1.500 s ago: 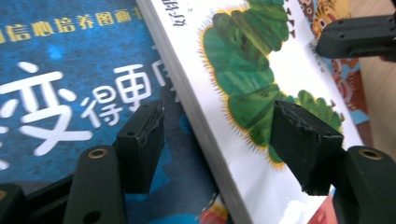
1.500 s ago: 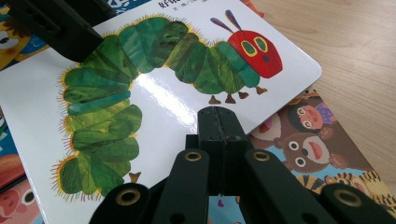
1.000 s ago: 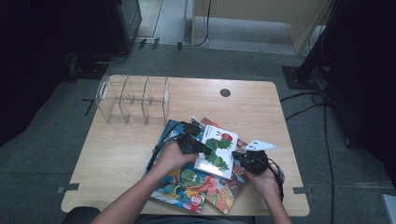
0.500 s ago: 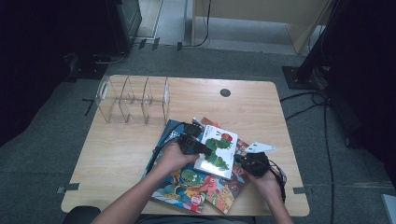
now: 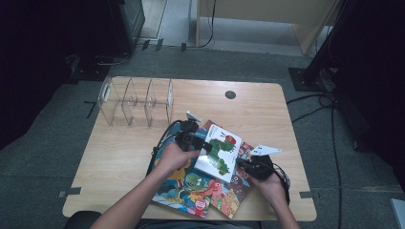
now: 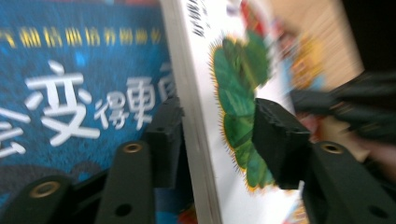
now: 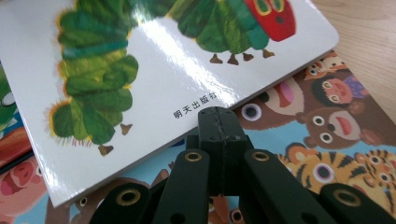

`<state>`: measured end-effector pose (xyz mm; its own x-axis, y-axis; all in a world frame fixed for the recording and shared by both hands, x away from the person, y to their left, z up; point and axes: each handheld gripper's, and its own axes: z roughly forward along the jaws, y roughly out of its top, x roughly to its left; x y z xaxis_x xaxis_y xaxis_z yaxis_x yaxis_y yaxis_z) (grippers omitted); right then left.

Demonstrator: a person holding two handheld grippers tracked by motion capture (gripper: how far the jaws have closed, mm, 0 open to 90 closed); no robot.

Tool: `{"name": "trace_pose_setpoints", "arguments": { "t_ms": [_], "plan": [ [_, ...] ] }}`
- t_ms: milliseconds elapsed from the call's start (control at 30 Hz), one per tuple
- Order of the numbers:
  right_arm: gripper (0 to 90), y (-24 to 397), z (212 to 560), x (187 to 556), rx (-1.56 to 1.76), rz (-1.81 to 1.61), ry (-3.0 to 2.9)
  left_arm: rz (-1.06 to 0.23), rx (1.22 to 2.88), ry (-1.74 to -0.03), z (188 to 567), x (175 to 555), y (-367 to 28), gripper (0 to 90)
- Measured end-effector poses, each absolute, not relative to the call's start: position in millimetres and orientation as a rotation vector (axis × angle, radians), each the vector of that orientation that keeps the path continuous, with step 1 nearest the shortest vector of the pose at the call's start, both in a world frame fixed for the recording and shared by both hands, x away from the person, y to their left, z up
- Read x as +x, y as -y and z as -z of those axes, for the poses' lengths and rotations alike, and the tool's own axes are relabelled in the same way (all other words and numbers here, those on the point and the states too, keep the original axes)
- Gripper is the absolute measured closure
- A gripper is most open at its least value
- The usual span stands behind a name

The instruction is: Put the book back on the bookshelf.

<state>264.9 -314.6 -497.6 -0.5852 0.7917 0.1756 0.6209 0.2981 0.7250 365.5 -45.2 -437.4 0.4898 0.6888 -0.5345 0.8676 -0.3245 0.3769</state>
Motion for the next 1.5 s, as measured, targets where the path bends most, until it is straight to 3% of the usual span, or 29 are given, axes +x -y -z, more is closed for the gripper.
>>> {"name": "trace_pose_setpoints", "arguments": {
  "t_ms": [167, 433, 533, 800, 1000, 1500],
  "plan": [
    [90.0, 310, 498, 266, 1.284, -1.178, -2.367, 0.353, 2.128, -1.265, 423, 366, 46, 56.9],
    [90.0, 312, 500, 268, 1.286, -1.212, -2.374, 0.422, 2.152, -1.308, 419, 373, 45, 62.9],
    [90.0, 312, 500, 269, 1.283, -1.217, -2.374, 0.501, 2.128, -1.319, 421, 379, 40, 65.8],
    [90.0, 312, 501, 269, 1.276, -1.223, -2.373, 0.478, 2.146, -1.338, 425, 377, 39, 66.2],
    [90.0, 311, 501, 269, 1.285, -1.235, -2.361, 0.376, 2.166, -1.372, 435, 371, 41, 65.4],
    [90.0, 307, 499, 268, 1.25, -1.199, -2.358, 0.376, 2.151, -1.371, 453, 371, 35, 63.1]
  ]
}}
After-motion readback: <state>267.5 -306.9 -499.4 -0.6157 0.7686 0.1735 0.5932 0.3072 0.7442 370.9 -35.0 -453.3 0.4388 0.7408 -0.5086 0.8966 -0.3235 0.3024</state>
